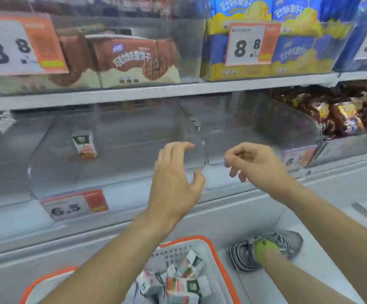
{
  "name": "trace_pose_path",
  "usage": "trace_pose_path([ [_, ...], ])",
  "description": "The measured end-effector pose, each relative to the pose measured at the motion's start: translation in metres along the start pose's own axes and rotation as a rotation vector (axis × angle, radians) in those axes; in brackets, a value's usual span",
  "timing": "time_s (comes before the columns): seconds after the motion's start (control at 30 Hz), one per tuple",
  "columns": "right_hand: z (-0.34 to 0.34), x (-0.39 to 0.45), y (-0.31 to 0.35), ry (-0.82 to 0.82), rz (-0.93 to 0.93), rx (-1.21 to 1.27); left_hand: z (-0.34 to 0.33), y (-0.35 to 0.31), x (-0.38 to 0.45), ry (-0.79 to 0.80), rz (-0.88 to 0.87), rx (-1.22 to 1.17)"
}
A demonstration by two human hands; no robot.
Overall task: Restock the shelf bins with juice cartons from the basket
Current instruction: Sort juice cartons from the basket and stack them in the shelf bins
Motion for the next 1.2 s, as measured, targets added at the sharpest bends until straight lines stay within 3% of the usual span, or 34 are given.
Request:
trace_pose_path([
  [0.03,-0.015,-0.021,-0.011,0.026,-0.047,0.058,0.008,0.003,-0.023,-0.047,0.050,-0.066],
  [0.1,-0.057,-0.060,-0.041,0.110,-0.160,0.148,0.010,0.025,-0.073,0.026,0.206,-0.135],
  [0.23,-0.153,-0.134,-0.107,0.358,-0.384,0.161,-0.005,0.106,-0.204,0.414,0.605,-0.101],
  [0.37,-0.220,-0.188,-0.148,0.687,-0.291,-0.161,-0.001,0.155,-0.333,0.791,0.726,0.123],
  [0.47,-0.243,-0.219,-0.162,0.873,-0.204,-0.325,0.013,0.163,-0.362,0.759,0.765,0.124],
  [0.53,-0.252,-0.229,-0.165,0.894,-0.118,-0.427,0.014,0.164,-0.365,0.749,0.804,0.097],
  [0.63,-0.255,-0.230,-0.162,0.817,0.030,-0.617,0.019,0.167,-0.362,0.654,0.861,0.122],
  [0.73,-0.252,-0.226,-0.162,0.781,0.035,-0.690,0.029,0.174,-0.356,0.487,0.904,0.193],
  [0.9,-0.246,-0.213,-0.165,0.765,0.046,-0.723,0.015,0.185,-0.356,0.493,0.955,0.227],
  [1.07,-0.245,-0.207,-0.171,0.766,0.019,-0.675,0.022,0.186,-0.350,0.369,1.004,0.214],
  [1.2,-0.232,-0.189,-0.170,0.539,-0.003,-0.603,0.037,0.184,-0.341,0.198,1.062,0.105],
])
Point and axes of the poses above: each hand's wrist, its own x-axis towards the middle knuckle, its own z-axis out of the back of the hand, y = z × x, the point moved 8 cm from there along x, towards the middle knuckle, and after that the axes turned 8 degrees about -x, right-handed, at the moved point
